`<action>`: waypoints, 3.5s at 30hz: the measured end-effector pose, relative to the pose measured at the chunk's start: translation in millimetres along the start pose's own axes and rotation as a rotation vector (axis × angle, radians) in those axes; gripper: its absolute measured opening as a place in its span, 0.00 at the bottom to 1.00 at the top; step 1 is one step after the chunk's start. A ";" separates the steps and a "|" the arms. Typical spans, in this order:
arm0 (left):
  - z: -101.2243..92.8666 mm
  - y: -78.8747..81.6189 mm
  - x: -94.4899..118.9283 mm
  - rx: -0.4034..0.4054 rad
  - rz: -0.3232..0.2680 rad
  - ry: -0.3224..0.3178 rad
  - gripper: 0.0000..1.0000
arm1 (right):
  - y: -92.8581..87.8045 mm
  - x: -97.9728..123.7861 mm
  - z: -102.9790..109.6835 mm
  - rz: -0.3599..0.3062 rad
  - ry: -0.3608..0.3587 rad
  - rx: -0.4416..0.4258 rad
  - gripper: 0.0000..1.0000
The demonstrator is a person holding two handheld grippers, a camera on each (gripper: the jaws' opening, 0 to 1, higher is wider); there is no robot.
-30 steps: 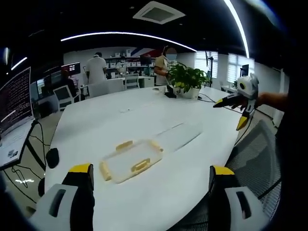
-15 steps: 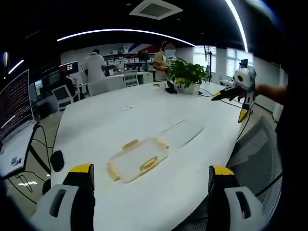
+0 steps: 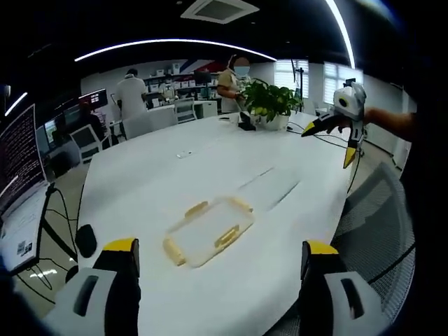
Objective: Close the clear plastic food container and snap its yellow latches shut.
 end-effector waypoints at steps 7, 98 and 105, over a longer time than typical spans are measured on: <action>10.1 -0.7 -3.7 -0.015 0.018 -0.015 0.92 | 6.5 -9.1 -9.9 0.017 0.028 0.028 0.85; 101.2 -49.2 -130.4 -0.513 0.418 -0.451 0.38 | 28.3 -211.5 -51.6 0.234 0.247 0.194 0.49; 101.4 -50.2 -138.8 -0.522 0.432 -0.492 0.37 | 23.9 -218.9 -53.0 0.260 0.248 0.202 0.45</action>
Point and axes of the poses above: the point that each gripper's makers call its tool centre point, and the gripper's own axes: x roughly backward along the fingers, z roughly to its left, y roughly out of its top, the point moved 10 cm from there along x, roughly backward along the fingers, and after that the axes turned 6 degrees about -z, right-handed, at the moved point
